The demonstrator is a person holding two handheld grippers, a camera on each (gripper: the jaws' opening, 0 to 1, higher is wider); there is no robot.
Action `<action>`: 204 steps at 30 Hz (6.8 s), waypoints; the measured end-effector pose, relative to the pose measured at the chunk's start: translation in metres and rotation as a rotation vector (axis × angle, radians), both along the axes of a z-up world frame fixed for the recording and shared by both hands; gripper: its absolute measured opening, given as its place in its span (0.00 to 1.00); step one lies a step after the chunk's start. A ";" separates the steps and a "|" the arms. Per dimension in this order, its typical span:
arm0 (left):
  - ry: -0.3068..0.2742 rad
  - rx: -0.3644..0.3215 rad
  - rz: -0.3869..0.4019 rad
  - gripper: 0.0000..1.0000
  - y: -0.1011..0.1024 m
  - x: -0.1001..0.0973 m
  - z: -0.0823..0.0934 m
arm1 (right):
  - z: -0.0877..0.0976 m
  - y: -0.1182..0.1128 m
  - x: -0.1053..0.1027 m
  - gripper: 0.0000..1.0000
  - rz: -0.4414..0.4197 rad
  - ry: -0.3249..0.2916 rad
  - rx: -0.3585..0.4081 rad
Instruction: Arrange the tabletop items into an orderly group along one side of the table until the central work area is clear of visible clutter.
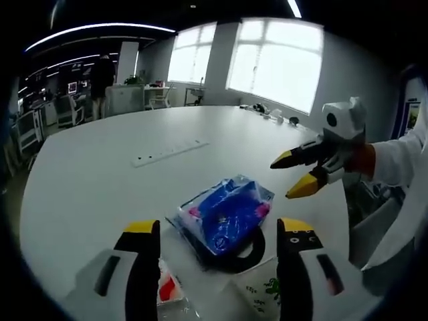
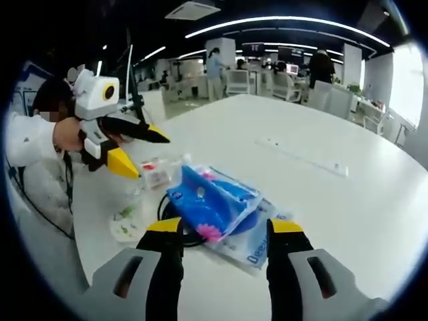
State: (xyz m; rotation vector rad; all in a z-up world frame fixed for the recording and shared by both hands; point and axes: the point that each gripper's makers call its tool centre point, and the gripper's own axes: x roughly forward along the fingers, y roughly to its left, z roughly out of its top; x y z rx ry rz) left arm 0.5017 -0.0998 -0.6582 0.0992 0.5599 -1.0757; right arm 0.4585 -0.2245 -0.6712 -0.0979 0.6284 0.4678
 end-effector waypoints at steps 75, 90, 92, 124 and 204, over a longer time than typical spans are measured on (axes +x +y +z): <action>-0.019 0.153 0.022 0.00 -0.011 0.009 -0.037 | -0.027 -0.006 0.016 0.00 -0.101 0.053 0.006; -0.041 0.131 0.021 0.00 -0.017 0.002 -0.012 | -0.005 -0.013 0.009 0.00 -0.111 0.022 0.030; -0.044 0.132 0.018 0.00 -0.019 0.001 -0.010 | -0.002 -0.014 0.008 0.00 -0.116 0.018 0.037; -0.119 0.096 -0.041 0.00 -0.090 -0.027 0.044 | 0.052 -0.084 -0.022 0.00 -0.176 -0.064 0.012; -0.057 0.153 -0.103 0.00 -0.272 -0.029 -0.032 | -0.010 -0.257 -0.030 0.00 -0.289 0.055 -0.073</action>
